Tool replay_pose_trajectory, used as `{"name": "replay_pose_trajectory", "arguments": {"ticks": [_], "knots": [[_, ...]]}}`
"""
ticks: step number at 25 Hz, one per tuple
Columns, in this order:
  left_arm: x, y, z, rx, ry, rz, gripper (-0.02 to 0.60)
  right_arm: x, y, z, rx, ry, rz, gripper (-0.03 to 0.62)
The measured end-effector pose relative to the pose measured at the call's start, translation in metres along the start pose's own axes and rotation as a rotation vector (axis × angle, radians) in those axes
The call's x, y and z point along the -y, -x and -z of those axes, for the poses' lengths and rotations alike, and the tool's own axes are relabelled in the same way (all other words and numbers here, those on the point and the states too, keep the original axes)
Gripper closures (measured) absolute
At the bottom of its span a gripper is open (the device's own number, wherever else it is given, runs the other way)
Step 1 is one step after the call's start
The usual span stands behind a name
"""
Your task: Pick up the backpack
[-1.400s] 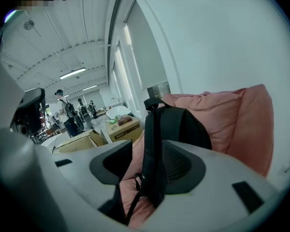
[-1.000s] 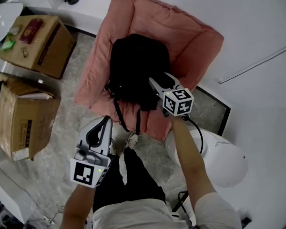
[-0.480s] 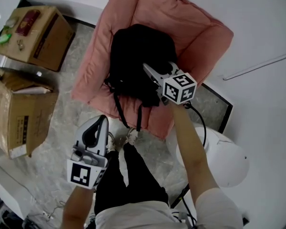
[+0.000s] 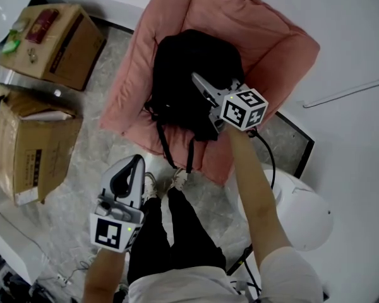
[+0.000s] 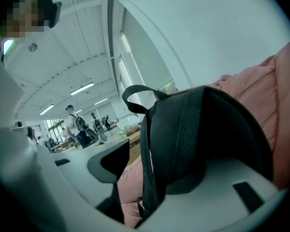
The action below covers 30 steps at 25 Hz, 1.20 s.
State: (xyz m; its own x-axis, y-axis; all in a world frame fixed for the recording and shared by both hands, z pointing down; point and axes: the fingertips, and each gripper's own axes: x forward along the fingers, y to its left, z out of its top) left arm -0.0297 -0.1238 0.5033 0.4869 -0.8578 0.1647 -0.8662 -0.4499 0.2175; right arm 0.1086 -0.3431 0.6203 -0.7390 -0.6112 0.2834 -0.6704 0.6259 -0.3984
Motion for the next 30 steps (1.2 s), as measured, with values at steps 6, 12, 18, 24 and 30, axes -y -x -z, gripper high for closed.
{"name": "replay_pose_trajectory", "arguments": {"ticks": [6,12,18,24,30], "knots": [[0.001,-0.002,0.002,-0.005,0.006,-0.009,0.566,0.001,0.003,-0.014,0.082,-0.118,-0.062,0.379],[0.003,-0.005,0.003,-0.005,0.011,-0.003,0.566,0.000,0.001,-0.028,0.134,-0.154,-0.089,0.461],[0.006,0.001,0.008,-0.004,0.010,-0.002,0.566,-0.007,0.003,-0.049,0.254,-0.331,-0.214,0.470],[0.010,0.002,0.013,-0.007,0.016,-0.005,0.566,-0.018,-0.006,-0.049,0.220,-0.331,-0.298,0.373],[0.013,0.004,0.014,-0.016,0.017,-0.007,0.566,0.008,-0.013,-0.051,0.225,-0.391,-0.186,0.502]]}}
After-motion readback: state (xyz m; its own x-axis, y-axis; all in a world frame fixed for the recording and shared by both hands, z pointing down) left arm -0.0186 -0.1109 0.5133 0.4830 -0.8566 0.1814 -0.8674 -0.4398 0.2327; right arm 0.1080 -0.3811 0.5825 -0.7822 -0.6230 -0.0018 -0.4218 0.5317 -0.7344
